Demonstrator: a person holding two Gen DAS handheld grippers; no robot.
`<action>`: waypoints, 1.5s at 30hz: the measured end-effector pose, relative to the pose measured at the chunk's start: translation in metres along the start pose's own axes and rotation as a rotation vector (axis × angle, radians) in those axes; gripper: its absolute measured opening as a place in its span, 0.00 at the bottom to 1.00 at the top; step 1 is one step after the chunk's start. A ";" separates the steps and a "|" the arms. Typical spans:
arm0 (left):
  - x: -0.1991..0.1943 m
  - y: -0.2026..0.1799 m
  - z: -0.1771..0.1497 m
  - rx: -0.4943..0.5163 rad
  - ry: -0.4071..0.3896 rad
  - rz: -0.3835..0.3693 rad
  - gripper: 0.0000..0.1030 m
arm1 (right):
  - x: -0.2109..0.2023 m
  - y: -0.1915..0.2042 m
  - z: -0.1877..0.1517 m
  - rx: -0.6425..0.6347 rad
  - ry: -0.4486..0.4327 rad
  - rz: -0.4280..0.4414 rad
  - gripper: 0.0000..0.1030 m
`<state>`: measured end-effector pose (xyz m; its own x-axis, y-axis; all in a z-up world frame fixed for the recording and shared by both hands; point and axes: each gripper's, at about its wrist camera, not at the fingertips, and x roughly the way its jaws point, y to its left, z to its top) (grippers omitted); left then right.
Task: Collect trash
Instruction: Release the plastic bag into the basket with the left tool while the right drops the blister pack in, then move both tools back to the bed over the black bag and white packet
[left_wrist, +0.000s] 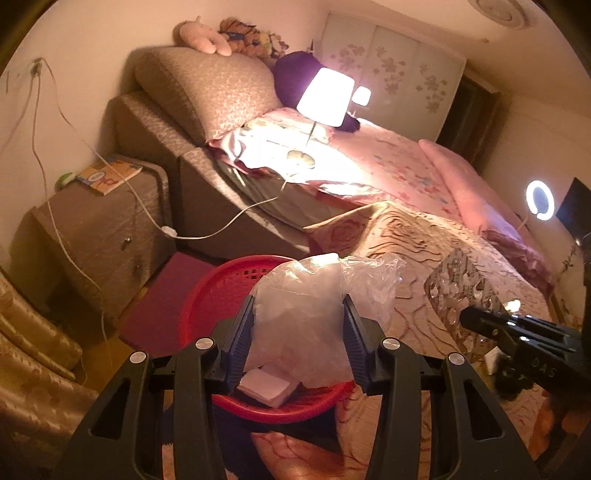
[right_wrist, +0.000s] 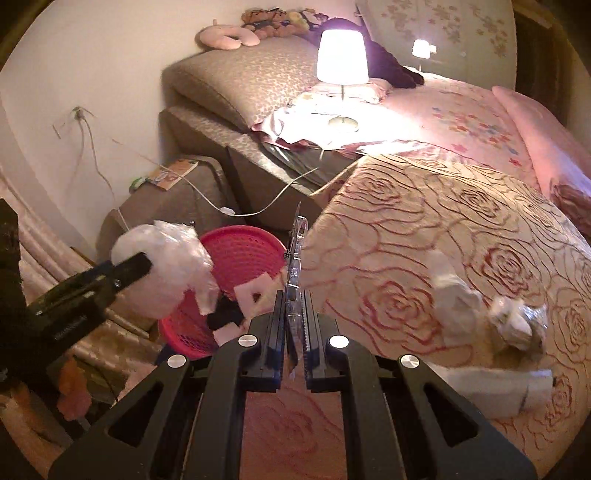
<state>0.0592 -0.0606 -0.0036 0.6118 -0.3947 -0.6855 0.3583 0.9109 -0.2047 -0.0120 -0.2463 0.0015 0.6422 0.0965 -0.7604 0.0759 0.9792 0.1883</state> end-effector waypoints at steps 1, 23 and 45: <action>0.003 0.002 0.001 -0.002 0.005 0.005 0.42 | 0.004 0.002 0.003 0.000 0.005 0.006 0.08; 0.063 0.032 0.003 -0.040 0.117 0.088 0.49 | 0.087 0.027 0.027 0.047 0.128 0.076 0.16; 0.047 0.040 0.000 -0.083 0.087 0.096 0.72 | 0.055 0.021 0.009 0.056 0.039 0.017 0.47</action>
<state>0.1024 -0.0423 -0.0438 0.5757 -0.2969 -0.7619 0.2398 0.9521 -0.1898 0.0319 -0.2220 -0.0310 0.6140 0.1214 -0.7800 0.1082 0.9658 0.2355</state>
